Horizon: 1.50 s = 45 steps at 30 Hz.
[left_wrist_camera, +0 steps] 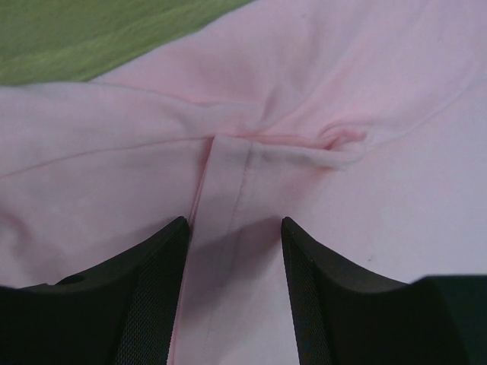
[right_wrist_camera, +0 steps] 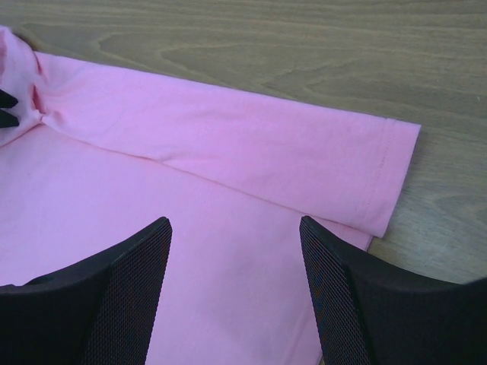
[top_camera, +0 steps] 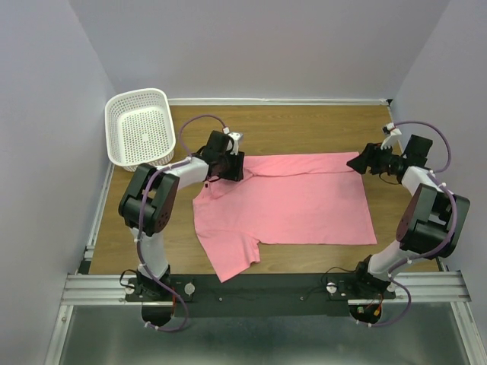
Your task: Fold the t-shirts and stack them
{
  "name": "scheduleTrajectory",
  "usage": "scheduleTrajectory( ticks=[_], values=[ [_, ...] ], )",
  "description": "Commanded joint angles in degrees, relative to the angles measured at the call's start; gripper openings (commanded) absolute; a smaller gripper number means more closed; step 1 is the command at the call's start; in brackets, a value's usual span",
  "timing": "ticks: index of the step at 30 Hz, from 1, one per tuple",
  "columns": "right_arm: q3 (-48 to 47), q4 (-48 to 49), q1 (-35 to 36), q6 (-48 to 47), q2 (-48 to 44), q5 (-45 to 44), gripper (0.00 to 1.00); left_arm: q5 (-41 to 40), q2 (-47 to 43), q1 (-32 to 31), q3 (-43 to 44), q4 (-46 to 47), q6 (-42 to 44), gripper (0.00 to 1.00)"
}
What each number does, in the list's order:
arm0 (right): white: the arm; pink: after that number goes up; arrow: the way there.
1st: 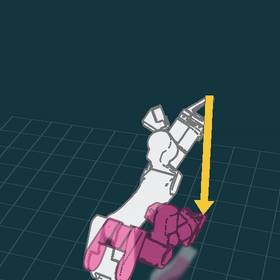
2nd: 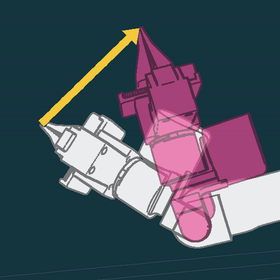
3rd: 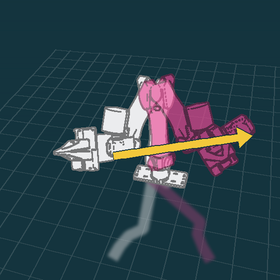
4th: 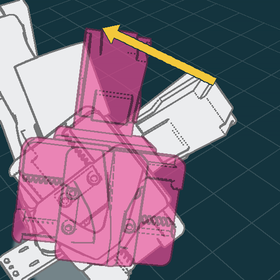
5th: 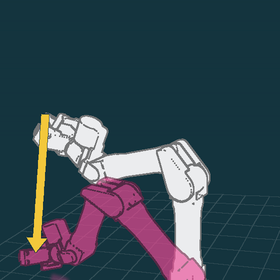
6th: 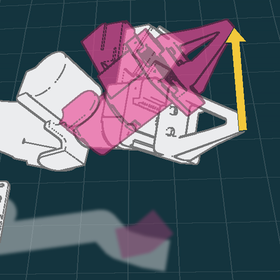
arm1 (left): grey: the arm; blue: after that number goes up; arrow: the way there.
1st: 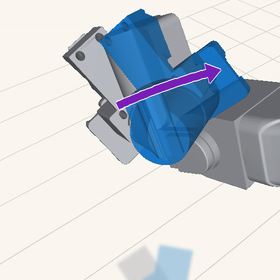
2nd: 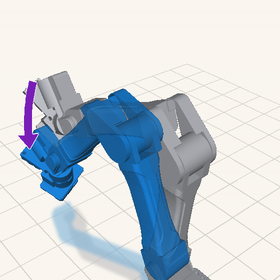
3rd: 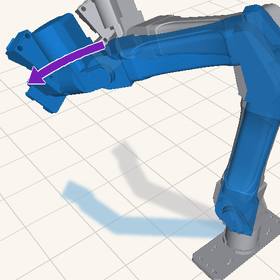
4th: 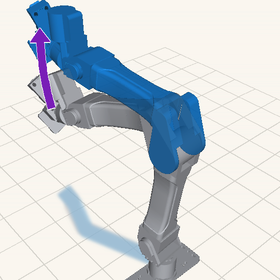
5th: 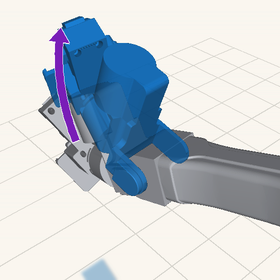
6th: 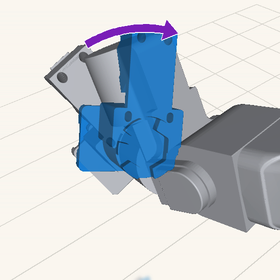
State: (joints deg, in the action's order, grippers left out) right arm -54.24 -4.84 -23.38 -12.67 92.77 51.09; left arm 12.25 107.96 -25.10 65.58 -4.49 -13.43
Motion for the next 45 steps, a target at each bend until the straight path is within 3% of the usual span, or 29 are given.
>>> scheduleTrajectory(
  ticks=[1, 6, 9, 12, 16, 29, 32, 33, 35, 36, 37, 40, 41, 43, 45],
  values=[
    [0.8, -1.8, -0.1, -1.1, -0.4, 2.2, 0.76, -5.6, 0.9, -0.1, 1.7, -4.8, 2.4, 0.6],
    [1.0, -2.0, -0.2, -1.5, -0.3, 2.1, 0.76, -5.2, 1.9, -1.0, 2.5, -6.1, 3.1, 0.58],
    [1.1, -2.1, -0.1, -1.6, -0.4, 2.0, 0.76, -3.9, 1.9, -1.3, 2.7, -7.1, 3.5, 0.51],
    [1.0, -2.2, -0.2, -1.5, -0.4, 2.0, 0.76, -2.5, 1.4, -1.7, 2.3, -7.3, 3.7, 0.36],
    [0.7, -2.3, -0.2, -1.4, -0.4, 2.0, 0.76, -2.3, -1.5, -2.3, 1.7, -7.5, 3.6, 0.06],
    [0.3, -2.6, -0.2, -1.3, -0.1, 1.8, 0.76, -3.1, -9.3, -7.8, -1.1, -11.6, 5.4, 0.03],
    [0.1, -2.6, -0.2, -1.3, -0.2, 1.7, 0.76, -1.8, -9.5, -10.1, -3.1, -11.7, 5.7, 0.12],
    [0.1, -2.7, -0.2, -1.3, 0.0, 1.7, 0.76, -1.0, -9.4, -10.9, -4.0, -11.8, 6.0, 0.27],
    [-0.2, -2.7, -0.2, -1.2, 0.0, 1.7, 0.76, 1.1, -8.7, -13.3, -4.8, -12.6, 6.5, 0.44],
    [-0.2, -2.7, -0.2, -1.1, 0.2, 1.7, 0.76, 1.4, -8.6, -14.1, -4.8, -12.9, 6.7, 0.44],
    [-0.3, -2.8, -0.2, -1.1, 0.2, 1.7, 0.76, 0.9, -8.6, -14.7, -4.7, -13.3, 6.2, 0.51],
    [-0.2, -2.8, -0.2, -1.2, 0.3, 1.6, 0.76, -9.2, -10.8, -15.8, -3.1, -14.8, 3.7, 0.55],
    [-0.2, -2.9, -0.2, -1.2, 0.3, 1.6, 0.76, -18.2, -13.3, -15.9, -2.7, -15.0, 0.6, 0.57],
    [-0.1, -3.1, -0.1, -1.5, 0.3, 1.6, 0.76, -27.2, -17.8, -15.5, -2.5, -13.0, -2.1, 0.7],
    [-0.2, -3.1, -0.2, -1.5, 0.5, 1.7, 0.76, -26.9, -22.1, -12.5, -4.5, -10.4, -4.0, 0.74]
  ],
)
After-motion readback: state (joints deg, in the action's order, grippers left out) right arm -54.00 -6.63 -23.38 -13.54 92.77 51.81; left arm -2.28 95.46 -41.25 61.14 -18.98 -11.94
